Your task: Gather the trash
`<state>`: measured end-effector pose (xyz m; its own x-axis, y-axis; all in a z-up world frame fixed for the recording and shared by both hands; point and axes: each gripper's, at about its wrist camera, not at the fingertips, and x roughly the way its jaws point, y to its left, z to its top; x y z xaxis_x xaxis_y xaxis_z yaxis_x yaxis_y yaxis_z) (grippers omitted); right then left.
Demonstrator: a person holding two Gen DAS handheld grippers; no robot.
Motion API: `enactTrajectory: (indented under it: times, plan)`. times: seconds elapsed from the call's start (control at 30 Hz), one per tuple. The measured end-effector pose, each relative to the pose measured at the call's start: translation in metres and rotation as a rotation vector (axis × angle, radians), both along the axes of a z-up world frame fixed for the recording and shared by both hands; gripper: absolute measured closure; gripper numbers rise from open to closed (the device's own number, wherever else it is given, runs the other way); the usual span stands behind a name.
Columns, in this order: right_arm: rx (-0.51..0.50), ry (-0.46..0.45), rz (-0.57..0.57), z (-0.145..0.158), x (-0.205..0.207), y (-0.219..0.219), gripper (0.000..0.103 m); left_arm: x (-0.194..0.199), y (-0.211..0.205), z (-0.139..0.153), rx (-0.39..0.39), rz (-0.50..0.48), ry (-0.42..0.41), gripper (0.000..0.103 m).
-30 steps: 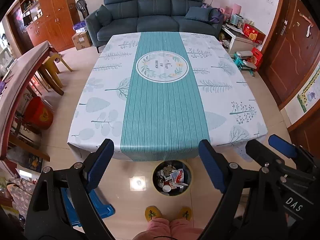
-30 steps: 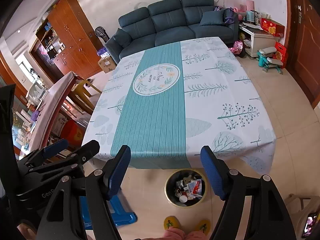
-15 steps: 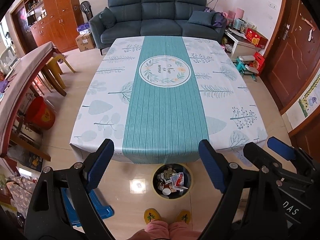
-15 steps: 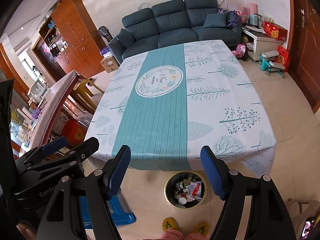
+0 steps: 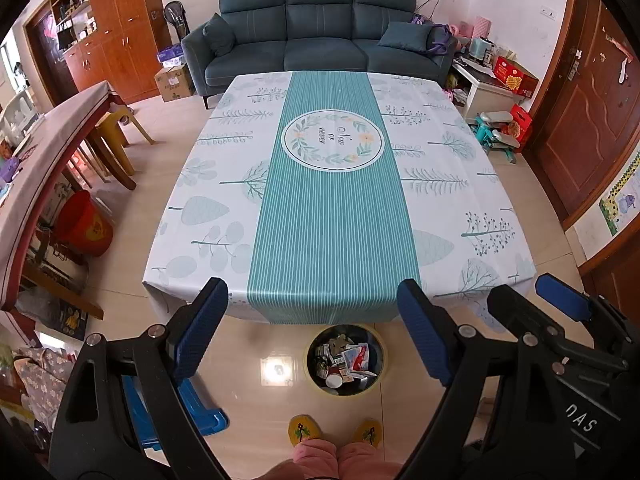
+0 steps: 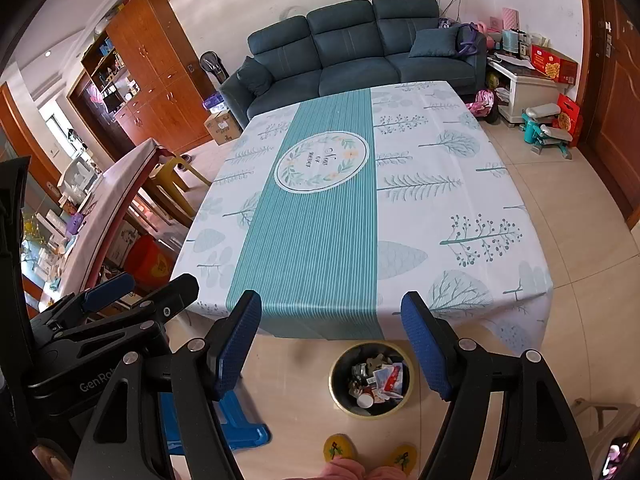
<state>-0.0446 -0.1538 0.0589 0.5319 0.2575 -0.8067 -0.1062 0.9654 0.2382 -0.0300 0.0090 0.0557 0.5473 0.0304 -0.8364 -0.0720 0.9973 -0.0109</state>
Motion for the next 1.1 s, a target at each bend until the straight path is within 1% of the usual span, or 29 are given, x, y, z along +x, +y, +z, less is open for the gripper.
enactTrajectory:
  times: [0.4,0.73,1.1]
  plan:
    - [0.0,0.0,0.0,0.0,-0.001,0.0,0.03,-0.001,-0.001,0.0,-0.002,0.0,0.002,0.019]
    - [0.001,-0.001,-0.002,0.0,-0.002,0.002,0.03,-0.017,-0.003,-0.001,0.003,0.011,0.004,0.019]
    - [0.003,0.0,0.0,-0.002,-0.003,0.003,0.029,-0.021,-0.005,-0.001,0.004,0.018,0.012,0.019]
